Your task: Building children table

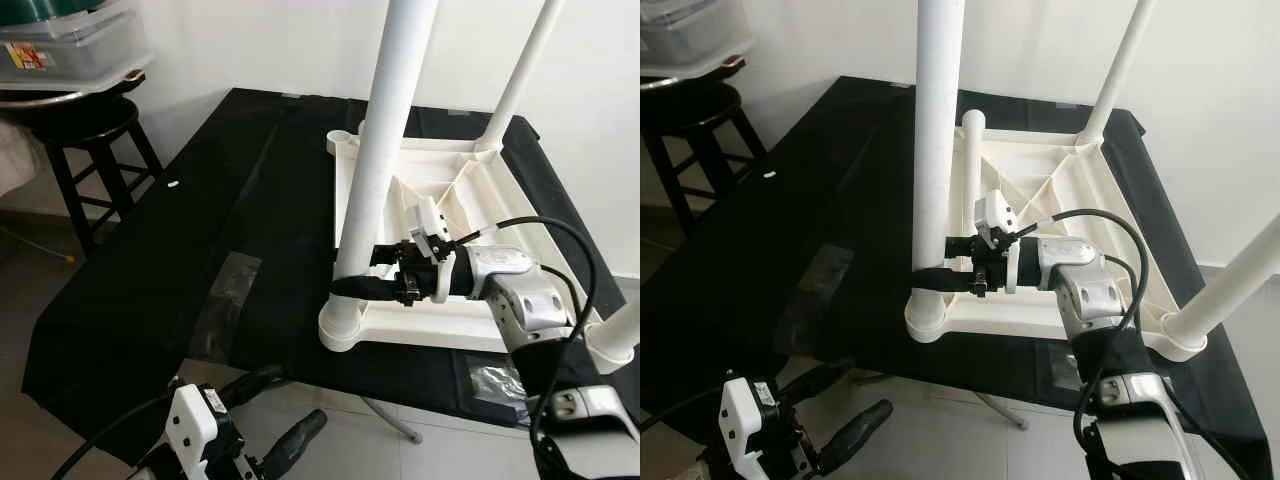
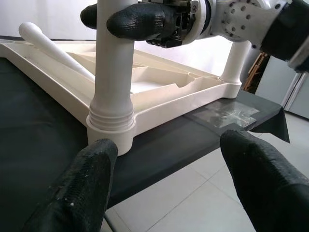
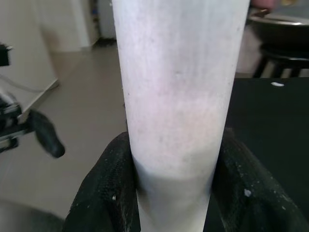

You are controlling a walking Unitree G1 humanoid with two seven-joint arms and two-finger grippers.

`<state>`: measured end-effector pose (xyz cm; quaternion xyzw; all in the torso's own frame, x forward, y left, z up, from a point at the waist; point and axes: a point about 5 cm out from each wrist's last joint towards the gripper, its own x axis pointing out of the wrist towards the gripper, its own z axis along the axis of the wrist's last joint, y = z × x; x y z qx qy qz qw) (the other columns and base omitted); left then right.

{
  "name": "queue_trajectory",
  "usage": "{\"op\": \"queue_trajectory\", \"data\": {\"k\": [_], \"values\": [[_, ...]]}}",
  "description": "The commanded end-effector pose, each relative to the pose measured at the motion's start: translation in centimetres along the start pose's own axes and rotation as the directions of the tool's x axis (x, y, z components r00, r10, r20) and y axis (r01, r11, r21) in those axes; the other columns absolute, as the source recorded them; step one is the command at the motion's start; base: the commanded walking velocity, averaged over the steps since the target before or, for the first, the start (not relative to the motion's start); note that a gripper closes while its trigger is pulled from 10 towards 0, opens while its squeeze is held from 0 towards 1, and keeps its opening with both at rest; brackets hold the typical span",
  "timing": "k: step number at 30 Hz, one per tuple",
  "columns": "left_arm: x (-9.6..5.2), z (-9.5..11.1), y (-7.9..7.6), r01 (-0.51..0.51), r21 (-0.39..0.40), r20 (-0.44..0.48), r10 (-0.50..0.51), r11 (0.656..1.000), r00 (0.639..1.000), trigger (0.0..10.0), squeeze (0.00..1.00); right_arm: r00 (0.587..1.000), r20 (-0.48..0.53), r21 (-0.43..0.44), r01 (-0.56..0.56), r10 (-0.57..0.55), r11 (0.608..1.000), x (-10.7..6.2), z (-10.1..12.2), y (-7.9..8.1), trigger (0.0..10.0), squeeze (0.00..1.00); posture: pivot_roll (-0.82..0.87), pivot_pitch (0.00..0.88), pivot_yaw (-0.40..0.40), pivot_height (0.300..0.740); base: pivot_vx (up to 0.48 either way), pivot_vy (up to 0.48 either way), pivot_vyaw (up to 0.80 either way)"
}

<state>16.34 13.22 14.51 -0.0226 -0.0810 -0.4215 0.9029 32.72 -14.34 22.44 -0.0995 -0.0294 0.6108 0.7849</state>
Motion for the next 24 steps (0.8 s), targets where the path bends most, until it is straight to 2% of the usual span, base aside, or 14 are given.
{"op": "queue_trajectory", "data": {"k": [1,2,3,5,6,8,15,16,17,18,20,21,23,24], "values": [[-0.1,0.1,0.0,0.002,0.002,0.002,-0.002,1.0,1.0,10.0,0.0,0.98,-0.061,0.035,0.194,-0.192,0.98,1.0,-1.5,0.9,0.0,0.0,0.02,0.178,-0.069,0.74,0.0,0.0,0.0],[-0.1,0.1,0.1,0.0,0.005,0.001,0.0,1.0,1.0,10.0,0.0,0.917,-0.065,0.038,0.397,-0.394,0.917,2.0,-2.1,1.6,0.0,0.0,0.01,0.18,-0.069,0.74,0.0,0.0,0.0],[-0.1,0.1,0.1,0.0,0.005,0.001,0.0,1.0,1.0,10.0,0.0,0.917,-0.065,0.038,0.397,-0.394,0.917,2.0,-2.1,1.6,0.0,0.0,0.01,0.18,-0.069,0.74,0.0,0.0,0.0],[-0.2,0.1,0.3,0.0,0.009,-0.002,0.0,1.0,1.0,10.0,0.0,0.693,-0.151,0.089,0.72,-0.705,0.688,2.7,-3.9,5.4,0.0,0.0,0.01,0.178,-0.065,0.74,0.0,0.0,0.0],[-0.2,0.1,0.3,0.0,0.009,-0.002,0.0,1.0,1.0,10.0,0.0,0.693,-0.151,0.089,0.72,-0.705,0.688,2.7,-3.9,5.4,0.0,0.0,0.01,0.178,-0.065,0.74,0.0,0.0,0.0],[-0.1,0.0,0.5,0.0,0.011,-0.005,0.0,1.0,1.0,10.0,0.0,0.665,-0.169,0.111,0.746,-0.727,0.656,4.0,-4.2,8.0,0.0,0.0,0.0,0.165,-0.039,0.74,0.0,0.0,0.0],[0.1,-0.2,0.8,0.0,0.014,-0.007,0.0,1.0,1.0,10.0,0.0,0.704,-0.154,0.107,0.71,-0.693,0.697,4.7,-4.1,7.2,0.0,0.0,0.01,0.153,-0.044,0.74,0.0,0.0,0.0],[0.1,-0.2,0.9,-0.003,0.014,-0.006,0.003,1.0,1.0,10.0,0.0,0.705,-0.155,0.106,0.709,-0.692,0.698,4.8,-3.9,6.9,4.9,0.0,0.0,0.149,-0.041,0.74,0.0,0.0,0.0],[0.1,-0.2,1.0,-0.006,0.015,-0.005,0.006,1.0,1.0,10.0,0.0,0.692,-0.163,0.106,0.721,-0.703,0.685,4.9,-3.7,7.0,4.9,0.0,0.0,0.147,-0.038,0.74,0.0,0.0,0.0],[0.1,-0.2,1.0,-0.011,0.016,-0.004,0.011,1.0,1.0,10.0,0.0,0.703,-0.168,0.111,0.71,-0.691,0.695,5.0,-3.6,6.9,10.0,0.0,0.0,0.145,-0.038,0.74,0.0,0.0,0.0],[0.1,-0.3,1.1,-0.014,0.018,-0.003,0.014,1.0,1.0,10.0,0.0,0.745,-0.14,0.114,0.666,-0.652,0.737,5.4,-2.9,6.9,10.0,0.0,0.0,0.142,-0.038,0.74,0.0,0.0,0.0],[0.2,-0.3,1.1,-0.013,0.019,-0.002,0.013,1.0,1.0,10.0,0.0,0.787,-0.116,0.134,0.617,-0.606,0.776,5.5,-2.6,6.5,10.0,1.0,0.0,0.137,-0.04,0.74,0.0,0.0,0.0],[0.3,-0.3,1.1,-0.011,0.019,-0.001,0.011,1.0,1.0,10.0,0.0,0.81,-0.101,0.146,0.587,-0.578,0.797,5.5,-2.3,6.3,10.0,1.0,0.0,0.137,-0.04,0.74,0.0,0.0,0.0],[0.3,-0.3,1.1,-0.01,0.02,0.001,0.01,1.0,1.0,10.0,0.0,0.876,-0.035,0.142,0.481,-0.482,0.865,5.4,-1.5,5.5,10.0,1.0,0.0,0.133,-0.041,0.74,0.0,0.0,0.0]]}}
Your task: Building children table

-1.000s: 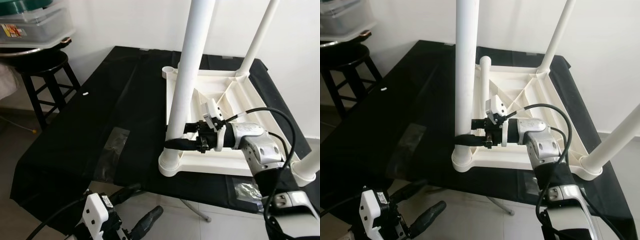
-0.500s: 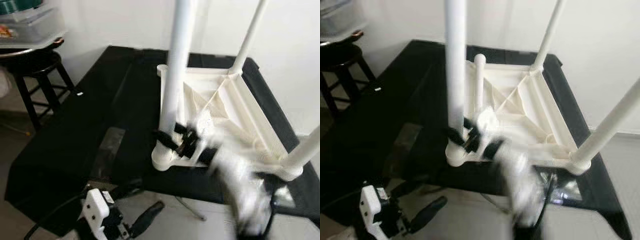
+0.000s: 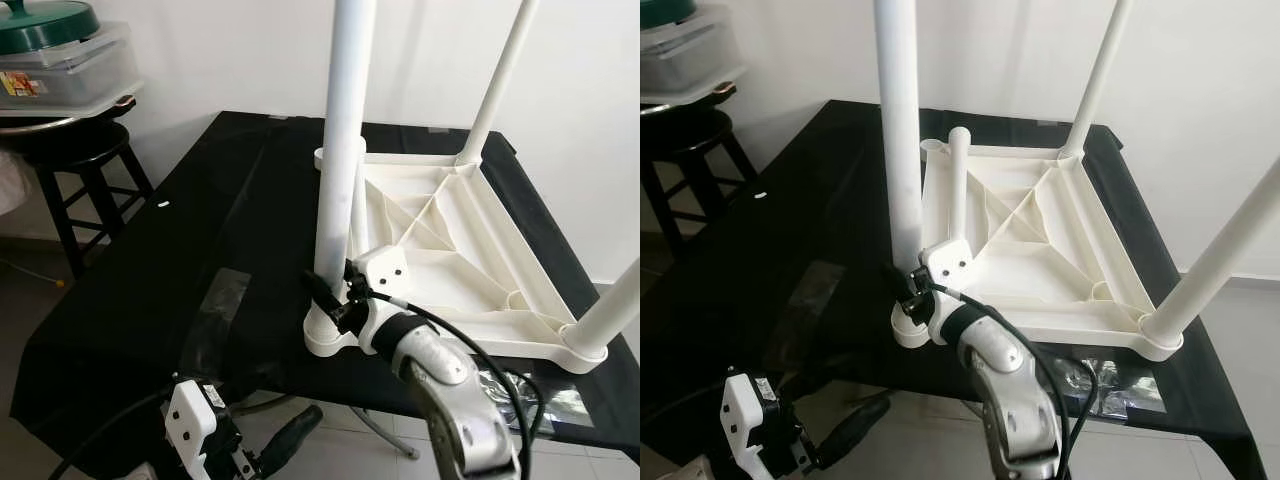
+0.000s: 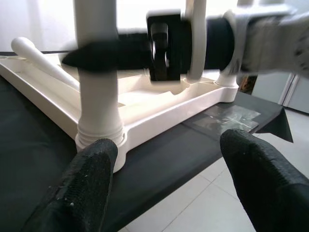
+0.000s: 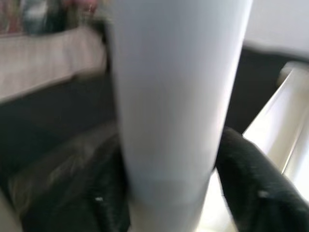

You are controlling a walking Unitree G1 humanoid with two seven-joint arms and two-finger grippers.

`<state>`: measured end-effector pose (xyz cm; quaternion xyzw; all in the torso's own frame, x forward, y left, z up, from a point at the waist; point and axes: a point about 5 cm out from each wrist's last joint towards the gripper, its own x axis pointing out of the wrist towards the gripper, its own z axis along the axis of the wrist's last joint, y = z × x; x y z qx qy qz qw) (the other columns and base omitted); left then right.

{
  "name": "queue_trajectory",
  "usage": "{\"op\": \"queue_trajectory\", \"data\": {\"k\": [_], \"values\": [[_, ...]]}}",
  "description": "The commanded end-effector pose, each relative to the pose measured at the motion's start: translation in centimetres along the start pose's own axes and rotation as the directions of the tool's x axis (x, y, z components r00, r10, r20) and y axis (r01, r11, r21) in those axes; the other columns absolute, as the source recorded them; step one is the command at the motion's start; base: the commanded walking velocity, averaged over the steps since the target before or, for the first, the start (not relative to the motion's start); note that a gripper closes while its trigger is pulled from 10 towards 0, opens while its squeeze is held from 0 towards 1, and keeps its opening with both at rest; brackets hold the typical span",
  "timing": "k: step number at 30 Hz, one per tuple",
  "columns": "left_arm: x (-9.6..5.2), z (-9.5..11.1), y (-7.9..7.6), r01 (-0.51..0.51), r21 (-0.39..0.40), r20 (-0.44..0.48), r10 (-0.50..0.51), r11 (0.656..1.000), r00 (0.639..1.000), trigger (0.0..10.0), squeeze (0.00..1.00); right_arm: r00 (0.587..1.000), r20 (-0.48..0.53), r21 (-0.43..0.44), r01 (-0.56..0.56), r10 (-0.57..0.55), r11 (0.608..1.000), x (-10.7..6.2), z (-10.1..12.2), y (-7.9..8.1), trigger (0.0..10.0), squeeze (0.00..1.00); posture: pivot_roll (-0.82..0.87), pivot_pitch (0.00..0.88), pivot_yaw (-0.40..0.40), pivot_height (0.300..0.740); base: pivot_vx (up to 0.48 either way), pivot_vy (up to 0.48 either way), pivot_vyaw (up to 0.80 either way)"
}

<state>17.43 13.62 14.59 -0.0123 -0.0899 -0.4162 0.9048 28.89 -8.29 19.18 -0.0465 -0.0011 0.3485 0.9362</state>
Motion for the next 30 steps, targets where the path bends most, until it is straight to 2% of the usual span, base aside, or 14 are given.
{"op": "queue_trajectory", "data": {"k": [1,5,6,7,9,10,12,13,14,18,19,21,22,30], "values": [[0.0,-0.3,0.0,-0.001,-0.007,-0.006,0.001,1.0,1.0,10.0,0.0,0.991,0.043,0.013,-0.127,0.126,0.992,0.3,0.6,-0.1,10.0,1.0,0.0,0.133,-0.041,0.74,0.0,0.0,0.0],[0.0,-0.3,-0.1,-0.002,-0.004,-0.004,0.002,1.0,1.0,10.0,0.0,0.97,0.061,-0.004,-0.234,0.234,0.972,0.4,1.1,-0.7,10.0,1.0,0.0,0.132,-0.044,0.74,0.0,0.0,0.0],[0.2,-0.3,-0.1,-0.006,0.0,-0.001,0.006,1.0,1.0,10.0,0.0,0.908,0.011,-0.111,-0.416,0.419,0.903,0.4,1.3,-2.1,10.0,1.0,0.02,0.127,-0.05,0.74,0.0,0.0,0.0],[0.2,-0.3,-0.2,-0.007,0.002,0.0,0.007,1.0,1.0,10.0,0.0,0.88,-0.023,-0.157,-0.471,0.474,0.868,0.3,1.3,-2.6,10.0,1.0,0.02,0.127,-0.05,0.74,0.0,0.0,0.0],[0.2,-0.3,-0.2,-0.008,0.004,0.001,0.008,1.0,1.0,10.0,0.0,0.861,-0.053,-0.19,-0.506,0.506,0.842,0.2,1.3,-3.0,10.0,1.0,0.02,0.127,-0.05,0.74,0.0,0.0,0.0],[0.2,-0.3,-0.2,-0.009,0.004,0.001,0.009,1.0,1.0,10.0,0.0,0.85,-0.05,-0.155,-0.525,0.524,0.837,0.5,1.5,-3.5,10.0,0.0,0.02,0.127,-0.053,0.74,0.0,0.0,0.0],[0.2,-0.3,-0.3,-0.009,0.003,0.001,0.009,1.0,1.0,10.0,0.0,0.838,-0.05,-0.145,-0.544,0.543,0.827,0.9,1.7,-4.0,10.0,0.0,0.02,0.126,-0.054,0.74,0.0,0.0,0.0],[0.2,-0.3,-0.4,-0.01,0.003,0.001,0.01,1.0,1.0,10.0,0.0,0.803,-0.046,-0.13,-0.595,0.595,0.793,1.7,2.3,-4.7,10.0,0.0,0.04,0.13,-0.052,0.74,0.0,0.0,0.0],[0.2,-0.3,-0.4,-0.01,0.003,0.001,0.01,1.0,1.0,10.0,0.0,0.803,-0.046,-0.13,-0.595,0.595,0.793,1.7,2.3,-4.7,10.0,0.0,0.04,0.13,-0.052,0.74,0.0,0.0,0.0],[0.0,-0.2,-0.6,-0.009,0.002,-0.001,0.009,1.0,1.0,10.0,0.0,0.727,-0.037,-0.111,-0.685,0.686,0.72,2.5,3.2,-4.8,10.0,0.0,0.04,0.133,-0.048,0.74,0.0,0.0,0.0],[-0.1,-0.2,-0.7,-0.008,0.001,-0.003,0.008,1.0,1.0,10.0,0.0,0.714,-0.038,-0.105,-0.698,0.699,0.708,2.7,3.4,-4.8,8.9,0.0,0.04,0.136,-0.047,0.74,0.0,0.0,0.0],[-0.1,-0.2,-0.7,-0.007,0.001,-0.003,0.007,1.0,1.0,10.0,0.0,0.708,-0.039,-0.102,-0.705,0.705,0.702,2.9,3.4,-4.8,8.9,0.0,0.05,0.137,-0.048,0.74,0.0,0.0,0.0],[-0.2,-0.2,-0.8,-0.007,0.0,-0.005,0.007,1.0,1.0,10.0,0.0,0.698,-0.04,-0.101,-0.715,0.715,0.692,3.0,3.5,-4.9,0.0,0.0,0.05,0.138,-0.047,0.74,0.0,0.0,0.0],[-0.3,-0.2,-0.9,-0.007,-0.004,-0.008,0.007,1.0,1.0,10.0,0.0,0.697,-0.01,-0.111,-0.713,0.717,0.692,2.9,3.5,-5.8,0.0,0.0,0.05,0.139,-0.044,0.74,0.0,0.0,0.0]]}}
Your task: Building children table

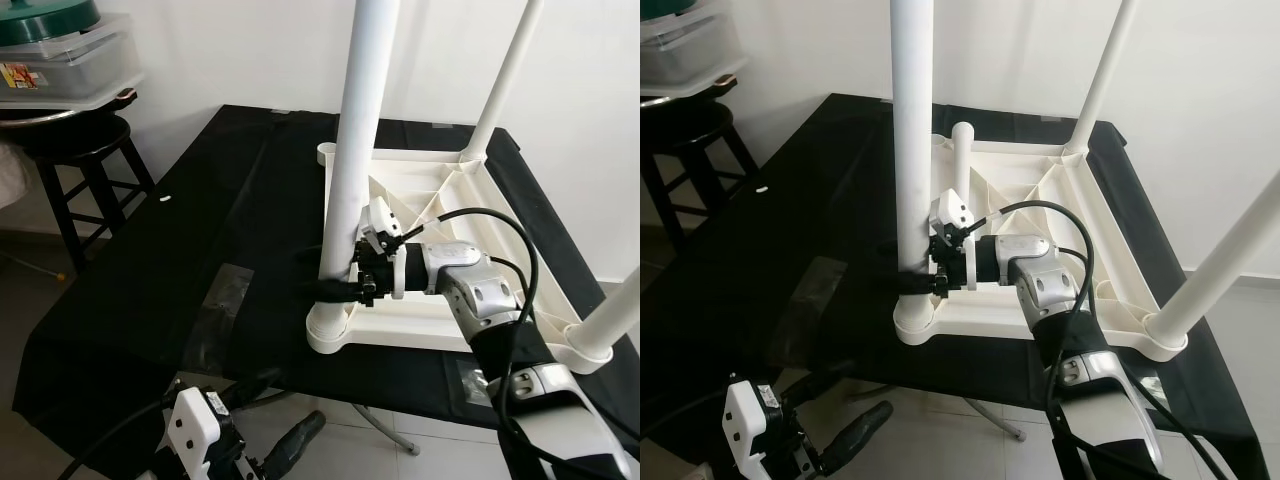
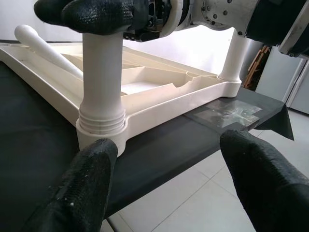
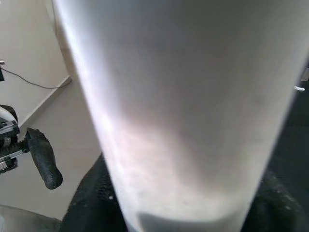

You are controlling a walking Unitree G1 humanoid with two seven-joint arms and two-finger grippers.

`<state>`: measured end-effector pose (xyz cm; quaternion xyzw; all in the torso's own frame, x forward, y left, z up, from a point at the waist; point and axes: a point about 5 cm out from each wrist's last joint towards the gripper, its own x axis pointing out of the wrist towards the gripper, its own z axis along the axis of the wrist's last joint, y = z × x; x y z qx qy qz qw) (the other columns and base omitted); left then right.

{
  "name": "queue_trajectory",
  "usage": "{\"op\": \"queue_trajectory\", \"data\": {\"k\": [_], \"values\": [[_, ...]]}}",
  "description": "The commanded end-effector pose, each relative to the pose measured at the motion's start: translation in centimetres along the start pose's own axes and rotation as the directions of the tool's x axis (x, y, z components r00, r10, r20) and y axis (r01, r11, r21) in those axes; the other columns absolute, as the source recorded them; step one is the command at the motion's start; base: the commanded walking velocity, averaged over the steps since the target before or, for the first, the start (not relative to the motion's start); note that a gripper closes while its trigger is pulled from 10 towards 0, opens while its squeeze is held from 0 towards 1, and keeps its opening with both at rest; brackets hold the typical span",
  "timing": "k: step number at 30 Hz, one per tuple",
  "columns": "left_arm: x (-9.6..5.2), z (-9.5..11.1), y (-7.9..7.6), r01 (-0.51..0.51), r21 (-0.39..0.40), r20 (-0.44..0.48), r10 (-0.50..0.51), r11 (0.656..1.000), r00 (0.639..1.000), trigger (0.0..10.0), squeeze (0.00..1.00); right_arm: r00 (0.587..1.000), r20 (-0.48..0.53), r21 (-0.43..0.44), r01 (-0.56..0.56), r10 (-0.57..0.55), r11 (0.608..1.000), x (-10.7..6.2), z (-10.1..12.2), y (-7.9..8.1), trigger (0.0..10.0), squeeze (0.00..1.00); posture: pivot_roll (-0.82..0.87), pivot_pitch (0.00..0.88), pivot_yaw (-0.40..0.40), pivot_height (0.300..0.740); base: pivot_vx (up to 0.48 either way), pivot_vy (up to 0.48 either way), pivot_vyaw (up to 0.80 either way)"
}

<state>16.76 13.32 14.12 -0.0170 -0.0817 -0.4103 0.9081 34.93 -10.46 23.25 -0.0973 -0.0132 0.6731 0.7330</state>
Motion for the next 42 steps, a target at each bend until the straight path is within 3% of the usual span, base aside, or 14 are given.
{"op": "queue_trajectory", "data": {"k": [1,8,9,11,14,17,26,27,30,31,32,40,41,42], "values": [[0.0,0.2,-0.2,0.008,0.01,0.004,-0.008,1.0,1.0,10.0,0.0,1.0,0.021,0.005,-0.006,0.006,1.0,-0.2,-0.4,0.2,0.0,0.0,0.04,0.138,-0.043,0.74,0.0,0.0,0.0],[0.1,0.1,-0.1,0.009,0.01,0.004,-0.009,1.0,1.0,10.0,0.0,0.973,0.016,-0.021,0.231,-0.23,0.973,-1.3,-1.3,0.4,0.0,0.0,0.03,0.136,-0.051,0.74,0.0,0.0,0.0],[0.1,0.1,0.0,0.008,0.011,0.005,-0.008,1.0,1.0,10.0,0.0,0.941,0.025,0.006,0.337,-0.337,0.942,-1.4,-1.8,0.7,0.0,0.0,0.02,0.139,-0.056,0.74,0.0,0.0,0.0],[0.1,0.2,0.2,0.006,0.013,0.008,-0.006,1.0,1.0,10.0,0.0,0.704,0.006,0.086,0.707,-0.71,0.702,-1.0,-3.3,2.1,0.0,0.0,0.01,0.141,-0.054,0.74,0.0,0.0,0.0],[0.1,0.2,0.3,0.006,0.014,0.01,-0.006,1.0,1.0,10.0,0.0,0.56,-0.05,0.095,0.827,-0.827,0.554,-0.5,-4.5,4.6,0.0,0.0,0.0,0.141,-0.042,0.74,0.0,0.0,0.0],[0.3,0.2,0.5,0.007,0.015,0.012,-0.007,1.0,1.0,10.0,0.0,0.519,-0.102,0.108,0.854,-0.849,0.509,0.5,-5.2,7.3,0.0,0.0,0.0,0.141,-0.038,0.74,0.0,0.0,0.0],[0.5,-0.1,1.1,-0.007,0.026,0.012,0.007,1.0,1.0,10.0,0.0,0.544,-0.133,0.085,0.839,-0.828,0.537,1.6,-6.1,7.3,0.0,0.0,0.01,0.107,-0.032,0.74,0.0,0.0,0.0],[0.5,-0.1,1.2,-0.011,0.028,0.013,0.011,1.0,1.0,10.0,0.0,0.552,-0.134,0.09,0.834,-0.823,0.545,1.7,-6.0,7.3,10.0,0.0,0.01,0.107,-0.032,0.74,0.0,0.0,0.0],[0.5,-0.2,1.3,-0.01,0.03,0.011,0.01,0.999,1.0,10.0,0.0,0.592,-0.099,0.104,0.805,-0.8,0.584,1.9,-5.1,6.8,10.0,0.0,0.02,0.101,-0.027,0.74,0.0,0.0,0.0],[0.5,-0.2,1.3,-0.006,0.03,0.01,0.006,1.0,1.0,10.0,0.0,0.641,-0.056,0.124,0.765,-0.766,0.632,1.9,-4.3,6.3,10.0,0.74,0.03,0.1,-0.025,0.74,0.0,0.0,0.0],[0.5,-0.2,1.3,-0.003,0.03,0.008,0.002,1.0,1.0,10.0,0.0,0.712,-0.003,0.142,0.695,-0.702,0.705,1.8,-3.2,6.0,10.0,1.0,0.03,0.098,-0.024,0.74,0.0,0.0,0.0],[0.6,-0.2,1.0,0.005,0.027,0.009,-0.005,1.0,1.0,10.0,0.0,0.915,0.034,-0.023,0.402,-0.401,0.915,0.1,-0.9,4.5,10.0,1.0,0.04,0.108,-0.032,0.74,0.0,0.0,0.0],[0.6,-0.1,0.9,0.004,0.027,0.01,-0.004,1.0,1.0,10.0,0.0,0.944,0.005,-0.052,0.33,-0.33,0.943,-0.2,-1.0,4.1,10.0,0.0,0.05,0.115,-0.035,0.74,0.0,0.0,0.0],[0.6,-0.1,0.9,0.004,0.027,0.01,-0.004,1.0,1.0,10.0,0.0,0.944,0.005,-0.052,0.33,-0.33,0.943,-0.2,-1.0,4.1,10.0,0.0,0.05,0.115,-0.035,0.74,0.0,0.0,0.0]]}}
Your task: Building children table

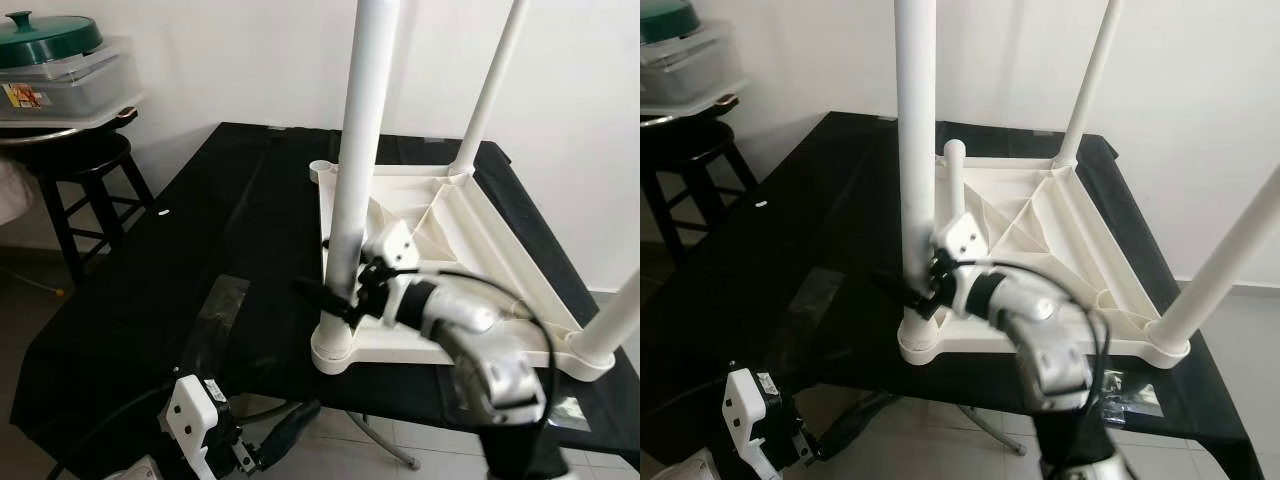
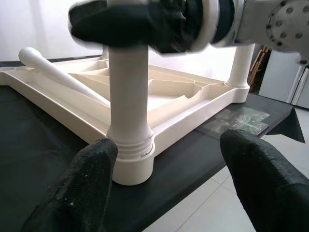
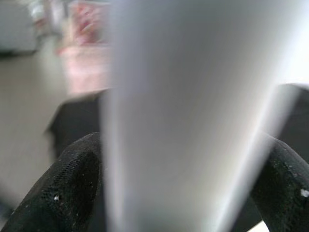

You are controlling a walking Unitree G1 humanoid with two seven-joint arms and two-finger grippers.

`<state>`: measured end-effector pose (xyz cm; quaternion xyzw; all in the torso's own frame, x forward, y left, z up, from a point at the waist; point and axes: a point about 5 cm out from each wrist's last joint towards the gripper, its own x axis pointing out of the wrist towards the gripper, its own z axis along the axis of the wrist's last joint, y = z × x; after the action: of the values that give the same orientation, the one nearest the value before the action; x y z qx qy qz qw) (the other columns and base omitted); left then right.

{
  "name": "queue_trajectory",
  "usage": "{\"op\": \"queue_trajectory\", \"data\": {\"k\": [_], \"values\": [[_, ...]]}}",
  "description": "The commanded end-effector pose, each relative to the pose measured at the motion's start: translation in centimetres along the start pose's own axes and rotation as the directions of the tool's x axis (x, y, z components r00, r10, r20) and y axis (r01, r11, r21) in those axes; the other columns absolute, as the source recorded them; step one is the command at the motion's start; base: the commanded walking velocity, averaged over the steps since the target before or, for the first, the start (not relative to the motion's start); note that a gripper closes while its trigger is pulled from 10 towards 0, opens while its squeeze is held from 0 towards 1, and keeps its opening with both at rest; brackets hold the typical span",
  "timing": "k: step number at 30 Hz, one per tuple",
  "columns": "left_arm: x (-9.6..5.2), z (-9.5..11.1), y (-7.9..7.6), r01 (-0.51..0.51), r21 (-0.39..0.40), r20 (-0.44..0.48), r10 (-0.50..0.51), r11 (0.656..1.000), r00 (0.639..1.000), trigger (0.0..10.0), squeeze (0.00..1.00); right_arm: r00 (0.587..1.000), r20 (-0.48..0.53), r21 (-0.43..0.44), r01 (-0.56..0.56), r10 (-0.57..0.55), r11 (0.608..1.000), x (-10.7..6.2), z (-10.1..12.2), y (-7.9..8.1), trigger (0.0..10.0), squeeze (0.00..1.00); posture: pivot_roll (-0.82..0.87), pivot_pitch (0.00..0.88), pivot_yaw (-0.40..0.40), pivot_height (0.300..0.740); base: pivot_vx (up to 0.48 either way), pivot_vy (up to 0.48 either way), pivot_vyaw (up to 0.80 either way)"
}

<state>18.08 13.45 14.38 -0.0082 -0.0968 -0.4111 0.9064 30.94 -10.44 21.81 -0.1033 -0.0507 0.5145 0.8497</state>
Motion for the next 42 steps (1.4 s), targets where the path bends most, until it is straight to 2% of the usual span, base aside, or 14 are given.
{"op": "queue_trajectory", "data": {"k": [1,6,10,11,12,13,24,30,31,33,34,35,37,42], "values": [[-0.3,-0.2,-0.3,-0.001,-0.002,-0.01,0.001,1.0,1.0,10.0,0.0,0.992,-0.035,-0.036,-0.118,0.117,0.992,-0.2,-0.4,-0.7,10.0,0.0,0.06,0.119,-0.035,0.74,0.0,0.0,0.0],[-0.3,-0.1,-0.4,-0.002,-0.002,-0.009,0.002,1.0,1.0,10.0,0.0,0.983,-0.058,-0.02,-0.174,0.172,0.985,-0.2,-0.5,-1.5,10.0,0.0,0.06,0.12,-0.034,0.74,0.0,0.0,0.0],[-0.5,0.0,-0.7,-0.001,-0.005,-0.012,0.001,1.0,1.0,10.0,0.0,0.959,-0.054,0.081,-0.274,0.279,0.958,0.2,-1.1,-2.9,10.0,0.0,0.08,0.131,-0.041,0.74,0.0,0.0,0.0],[-0.5,0.1,-0.8,-0.002,-0.006,-0.012,0.001,1.0,1.0,10.0,0.0,0.955,-0.039,0.101,-0.29,0.295,0.952,0.5,-1.2,-3.2,2.4,0.0,0.08,0.135,-0.044,0.74,0.0,0.0,0.0],[-0.5,0.1,-0.8,-0.002,-0.006,-0.012,0.001,1.0,1.0,10.0,0.0,0.955,-0.039,0.101,-0.29,0.295,0.952,0.5,-1.2,-3.2,2.4,0.0,0.08,0.135,-0.044,0.74,0.0,0.0,0.0],[-0.5,0.1,-0.8,-0.002,-0.007,-0.013,0.002,1.0,1.0,10.0,0.0,0.954,-0.029,0.109,-0.295,0.3,0.949,0.6,-1.3,-3.3,0.0,0.0,0.08,0.135,-0.044,0.74,0.0,0.0,0.0],[-0.4,0.0,-1.0,-0.002,-0.009,-0.011,0.002,1.0,1.0,10.0,0.0,0.917,0.0,0.131,-0.395,0.398,0.909,0.3,-1.7,-3.0,0.0,0.0,0.08,0.131,-0.047,0.74,0.0,0.0,0.0],[-0.3,-0.1,-1.0,-0.006,-0.009,-0.008,0.006,1.0,1.0,10.0,0.0,0.963,-0.027,0.076,-0.266,0.269,0.961,-0.5,-2.0,-3.7,0.0,0.0,0.07,0.121,-0.052,0.74,0.0,0.0,0.0],[-0.4,-0.1,-0.9,-0.008,-0.009,-0.007,0.008,1.0,1.0,10.0,0.0,0.991,-0.024,0.074,-0.132,0.134,0.988,-0.4,-2.4,-3.5,0.0,0.0,0.06,0.119,-0.06,0.74,0.0,0.0,0.0],[-0.4,-0.1,-0.9,-0.013,-0.007,-0.006,0.012,1.0,1.0,10.0,0.0,0.988,-0.015,0.142,0.154,-0.153,0.978,-0.2,-3.3,-2.8,0.0,0.0,0.06,0.119,-0.062,0.74,0.0,0.0,0.0],[-0.5,-0.1,-0.7,-0.017,-0.005,-0.005,0.017,1.0,1.0,10.0,0.0,0.818,-0.049,0.11,0.575,-0.574,0.811,-1.0,-4.6,-0.9,0.0,0.0,0.05,0.116,-0.055,0.74,0.0,0.0,0.0],[-0.5,-0.1,-0.7,-0.018,-0.005,-0.005,0.018,1.0,1.0,10.0,0.0,0.747,-0.053,0.092,0.665,-0.663,0.741,-1.5,-4.8,-0.4,0.0,0.0,0.05,0.116,-0.055,0.74,0.0,0.0,0.0],[-0.5,-0.1,-0.5,-0.015,-0.005,-0.005,0.015,1.0,1.0,10.0,0.0,0.802,-0.102,0.077,0.596,-0.589,0.799,-0.6,-5.6,3.1,0.0,0.0,0.04,0.115,-0.04,0.74,0.0,0.0,0.0],[-0.4,-0.3,-0.3,-0.012,-0.007,-0.006,0.012,1.0,1.0,10.0,0.0,0.848,-0.108,-0.001,0.521,-0.518,0.853,0.4,-5.6,4.1,0.0,0.0,0.02,0.104,-0.032,0.74,0.0,0.0,0.0]]}}
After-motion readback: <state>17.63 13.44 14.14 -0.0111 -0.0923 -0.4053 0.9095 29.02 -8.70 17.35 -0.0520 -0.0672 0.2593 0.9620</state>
